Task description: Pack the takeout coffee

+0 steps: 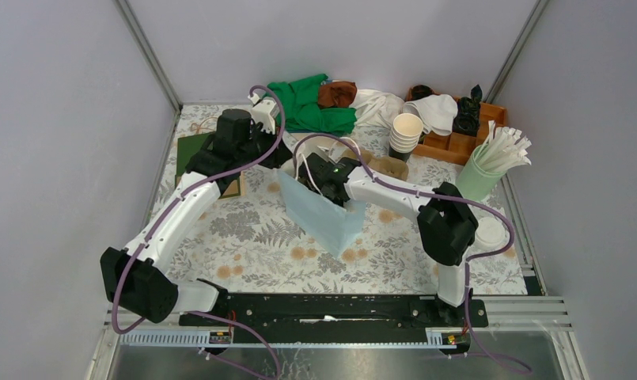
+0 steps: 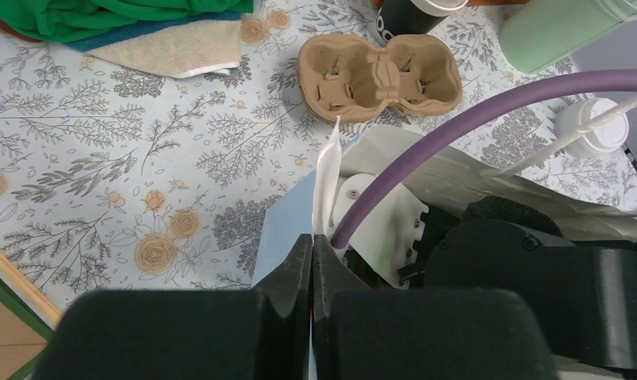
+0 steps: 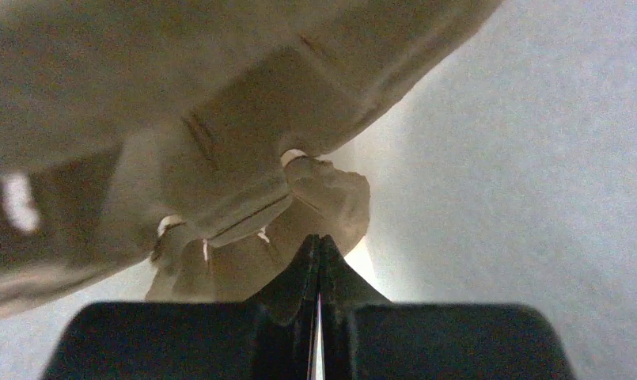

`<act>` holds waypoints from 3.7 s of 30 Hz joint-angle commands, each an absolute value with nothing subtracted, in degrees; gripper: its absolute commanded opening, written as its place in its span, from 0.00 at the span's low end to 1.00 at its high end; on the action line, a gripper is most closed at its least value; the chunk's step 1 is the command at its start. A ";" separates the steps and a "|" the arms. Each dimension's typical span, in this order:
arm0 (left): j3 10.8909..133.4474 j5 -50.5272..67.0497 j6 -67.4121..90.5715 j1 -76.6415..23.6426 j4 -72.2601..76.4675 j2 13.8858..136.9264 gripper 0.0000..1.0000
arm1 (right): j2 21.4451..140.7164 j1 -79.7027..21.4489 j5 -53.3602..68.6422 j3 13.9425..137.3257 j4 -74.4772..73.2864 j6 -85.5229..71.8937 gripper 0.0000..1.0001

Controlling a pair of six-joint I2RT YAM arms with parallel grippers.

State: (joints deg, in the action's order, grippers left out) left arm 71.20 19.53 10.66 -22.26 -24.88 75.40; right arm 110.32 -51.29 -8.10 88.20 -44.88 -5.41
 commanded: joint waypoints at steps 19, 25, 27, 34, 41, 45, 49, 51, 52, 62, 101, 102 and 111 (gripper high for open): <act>77.53 12.75 5.98 -26.90 -28.63 74.88 0.00 | 110.35 -51.65 -10.60 88.02 -50.39 -6.02 0.00; 76.56 12.24 6.47 -28.88 -27.62 74.97 0.00 | 109.24 -51.64 -8.62 98.71 -54.51 -5.82 0.00; 76.27 12.07 6.38 -29.15 -27.37 74.87 0.00 | 108.37 -51.67 -5.55 98.75 -54.22 -5.41 0.00; 74.43 12.60 5.24 -29.44 -25.98 73.59 0.00 | 109.08 -51.47 3.29 96.19 -54.78 -3.97 0.00; 72.44 13.30 2.22 -29.70 -24.51 72.64 0.00 | 108.06 -49.84 9.76 92.14 -53.57 -2.42 0.00; 72.50 14.78 2.26 -29.68 -21.90 73.47 0.00 | 107.75 -49.41 10.19 89.85 -53.08 -2.46 0.00; 73.21 15.29 2.37 -29.87 -20.30 74.17 0.00 | 109.15 -49.41 10.95 87.79 -53.68 -2.56 0.00; 73.75 15.69 2.37 -29.87 -20.10 74.53 0.00 | 109.48 -49.46 10.78 86.86 -53.56 -3.08 0.00; 73.98 15.99 2.37 -29.88 -20.04 74.74 0.00 | 109.74 -49.44 10.29 86.56 -53.49 -3.28 0.00; 74.25 16.70 3.00 -30.36 -19.90 74.90 0.00 | 116.35 -49.47 6.19 86.61 -53.53 -5.27 0.00; 75.34 11.74 -0.11 -30.50 -26.18 73.09 0.00 | 109.17 -49.48 -4.50 77.10 -46.94 -6.52 0.01; 74.84 11.92 -0.09 -30.50 -25.62 72.79 0.00 | 107.94 -49.47 -4.53 77.87 -46.96 -6.46 0.01; 73.23 12.44 -0.09 -30.84 -25.40 72.86 0.00 | 98.86 -49.48 -3.99 81.55 -45.74 -5.41 0.07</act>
